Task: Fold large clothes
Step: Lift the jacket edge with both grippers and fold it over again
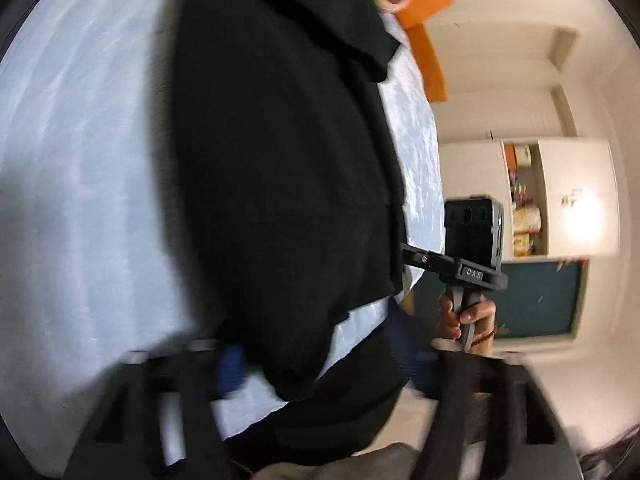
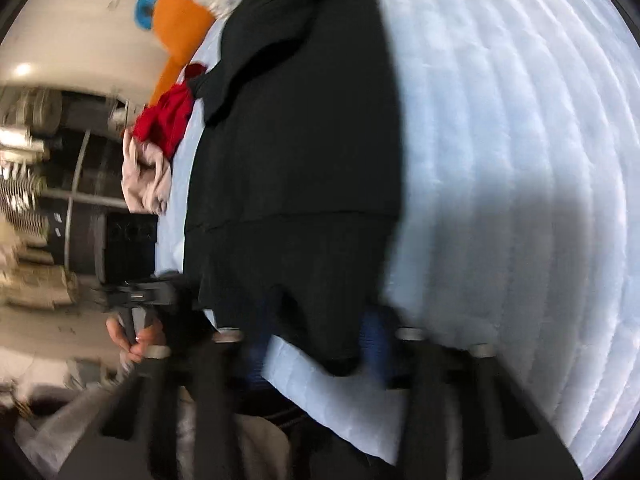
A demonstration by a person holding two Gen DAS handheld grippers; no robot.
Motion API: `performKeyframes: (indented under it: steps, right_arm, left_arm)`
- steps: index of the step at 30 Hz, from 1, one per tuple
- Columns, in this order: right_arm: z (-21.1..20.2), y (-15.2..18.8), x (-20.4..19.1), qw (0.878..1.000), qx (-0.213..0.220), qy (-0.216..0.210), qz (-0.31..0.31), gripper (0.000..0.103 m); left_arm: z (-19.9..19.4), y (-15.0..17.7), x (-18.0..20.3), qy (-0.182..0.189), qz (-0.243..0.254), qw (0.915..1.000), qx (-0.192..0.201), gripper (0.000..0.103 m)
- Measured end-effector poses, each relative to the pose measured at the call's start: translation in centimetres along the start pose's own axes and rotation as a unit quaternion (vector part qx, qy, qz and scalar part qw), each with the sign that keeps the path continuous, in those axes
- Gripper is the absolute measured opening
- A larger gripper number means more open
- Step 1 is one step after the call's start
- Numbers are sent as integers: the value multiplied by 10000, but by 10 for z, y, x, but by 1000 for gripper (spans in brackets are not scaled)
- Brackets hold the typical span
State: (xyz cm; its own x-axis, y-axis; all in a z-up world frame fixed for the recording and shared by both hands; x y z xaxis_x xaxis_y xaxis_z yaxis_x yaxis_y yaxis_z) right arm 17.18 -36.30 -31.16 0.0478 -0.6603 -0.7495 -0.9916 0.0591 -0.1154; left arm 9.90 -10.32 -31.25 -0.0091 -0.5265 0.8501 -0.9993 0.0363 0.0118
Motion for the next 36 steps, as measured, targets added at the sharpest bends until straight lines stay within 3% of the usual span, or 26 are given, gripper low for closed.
performKeyframes:
  steps: [1,3,6,13,17,21,28,31,36]
  right_arm:
    - [-3,0,0,9999,40,-121,72,19]
    - [-7,-2,-7,9998,81,-173,32,15]
    - [-14,-8,-21,9991,123,-416,29,13]
    - [-61,-52,-73,9933,507,-1003,-254,12]
    - [-83,-101,-96,9842,769,-1587,-160,12]
    - [-96,-171,-102,9736,1135,-1977,86,12]
    - [-68,-272,-74,9684,1352,-1932,809,12]
    - [-41,-305,-53,9698,1356,-1729,1061,13]
    - [-5,-339,-19,9719,1358,-1424,1291,13]
  left_arm:
    - [-2,-3,-8,106,-230,9997,-28,30]
    - [-1,-6,-16,439,-543,9975,-131,27]
    - [-1,-8,-9,466,-460,9977,-198,23]
    - [-44,-36,35,1447,-562,9879,-36,18]
    - [-86,-82,66,1927,-424,9795,396,18]
    - [-108,-150,77,2344,-646,9672,727,18]
    - [-109,-258,41,2310,-1394,9574,1031,18]
    - [-114,-291,8,2206,-1732,9537,1082,18]
    - [-90,-326,-41,2134,-2179,9451,1173,18]
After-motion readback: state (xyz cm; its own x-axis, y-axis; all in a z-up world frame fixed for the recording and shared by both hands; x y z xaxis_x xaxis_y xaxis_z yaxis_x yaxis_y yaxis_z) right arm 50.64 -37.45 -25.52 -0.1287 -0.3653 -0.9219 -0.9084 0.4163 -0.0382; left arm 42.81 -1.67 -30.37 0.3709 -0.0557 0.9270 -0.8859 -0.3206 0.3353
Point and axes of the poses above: each gripper's, at about its wrist camera, not at the fingertips, and z roughly the way its jaws point, x to its right, y to its underside, the point moved 4 cm from there along z, roughly the way its jaws point, and after that the axes turned 2 degrees about -z, right-handed, at the moved point
